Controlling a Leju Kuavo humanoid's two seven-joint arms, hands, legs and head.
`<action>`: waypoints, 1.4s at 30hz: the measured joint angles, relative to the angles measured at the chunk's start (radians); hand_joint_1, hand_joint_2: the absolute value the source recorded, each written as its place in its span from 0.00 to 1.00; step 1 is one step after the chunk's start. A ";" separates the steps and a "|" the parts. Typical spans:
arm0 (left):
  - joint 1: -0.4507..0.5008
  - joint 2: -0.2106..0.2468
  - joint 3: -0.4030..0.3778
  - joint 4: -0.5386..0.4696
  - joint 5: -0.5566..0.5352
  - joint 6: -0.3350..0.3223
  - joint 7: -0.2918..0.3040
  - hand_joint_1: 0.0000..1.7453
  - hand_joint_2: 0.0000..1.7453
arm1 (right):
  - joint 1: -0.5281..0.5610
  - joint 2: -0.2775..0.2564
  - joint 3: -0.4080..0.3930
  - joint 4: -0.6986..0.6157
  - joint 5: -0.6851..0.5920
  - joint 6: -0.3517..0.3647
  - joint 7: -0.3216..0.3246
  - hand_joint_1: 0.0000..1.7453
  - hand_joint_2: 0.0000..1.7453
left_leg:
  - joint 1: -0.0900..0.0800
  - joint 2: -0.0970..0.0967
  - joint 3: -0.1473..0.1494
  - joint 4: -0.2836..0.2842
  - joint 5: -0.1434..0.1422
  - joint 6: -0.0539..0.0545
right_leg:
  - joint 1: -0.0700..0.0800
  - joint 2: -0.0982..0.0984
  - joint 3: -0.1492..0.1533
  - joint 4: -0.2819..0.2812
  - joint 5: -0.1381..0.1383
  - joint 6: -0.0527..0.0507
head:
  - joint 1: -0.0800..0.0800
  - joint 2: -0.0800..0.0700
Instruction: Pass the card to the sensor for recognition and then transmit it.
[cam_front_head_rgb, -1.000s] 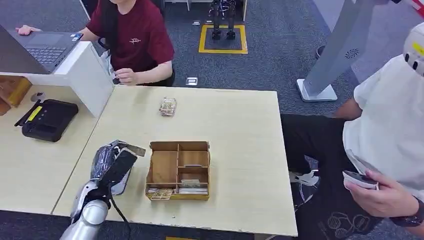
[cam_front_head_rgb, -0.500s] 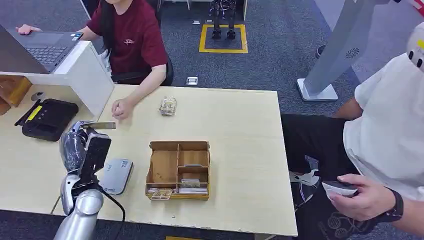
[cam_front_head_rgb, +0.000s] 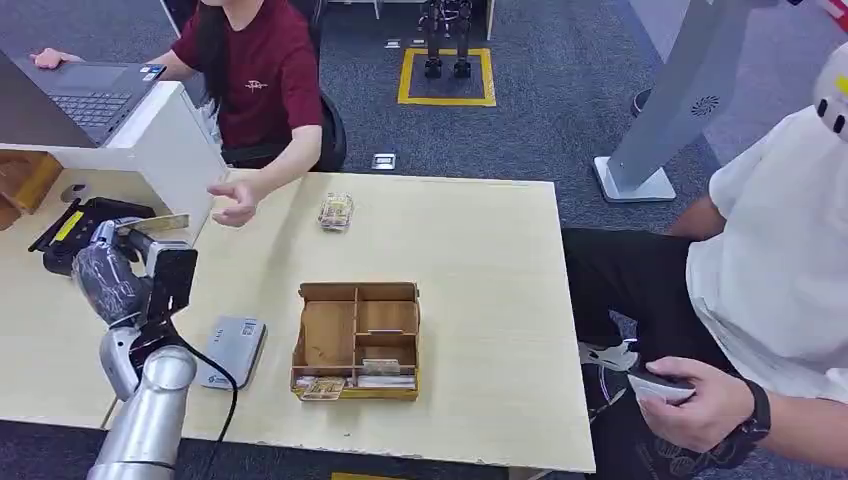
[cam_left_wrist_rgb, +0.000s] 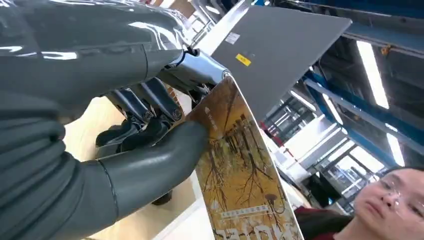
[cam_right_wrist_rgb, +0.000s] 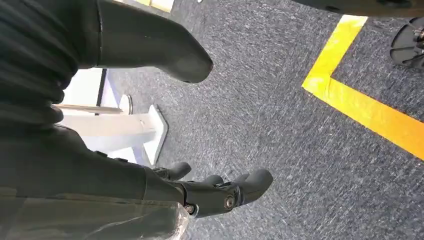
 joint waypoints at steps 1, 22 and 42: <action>0.000 0.000 0.002 0.003 0.002 0.000 -0.005 1.00 1.00 | 0.000 0.000 0.000 0.000 0.000 0.000 -0.002 0.00 1.00 | 0.000 0.000 0.000 0.000 0.000 0.000 | 0.000 0.000 0.000 0.000 0.000 0.000 | 0.000 0.000; 0.006 -0.010 0.011 0.029 0.006 -0.003 -0.031 1.00 1.00 | 0.000 0.002 0.000 0.000 0.009 0.001 -0.002 0.00 1.00 | 0.000 0.000 0.000 0.000 0.000 0.000 | 0.000 0.000 -0.001 0.000 0.000 0.000 | 0.000 0.000; 0.087 -0.012 -0.040 -0.068 0.150 -0.258 -0.024 0.00 1.00 | 0.001 0.002 -0.036 0.000 0.007 -0.005 -0.005 0.00 1.00 | 0.000 0.001 -0.001 0.000 0.000 0.000 | 0.000 0.001 -0.001 0.000 0.000 0.000 | 0.000 0.000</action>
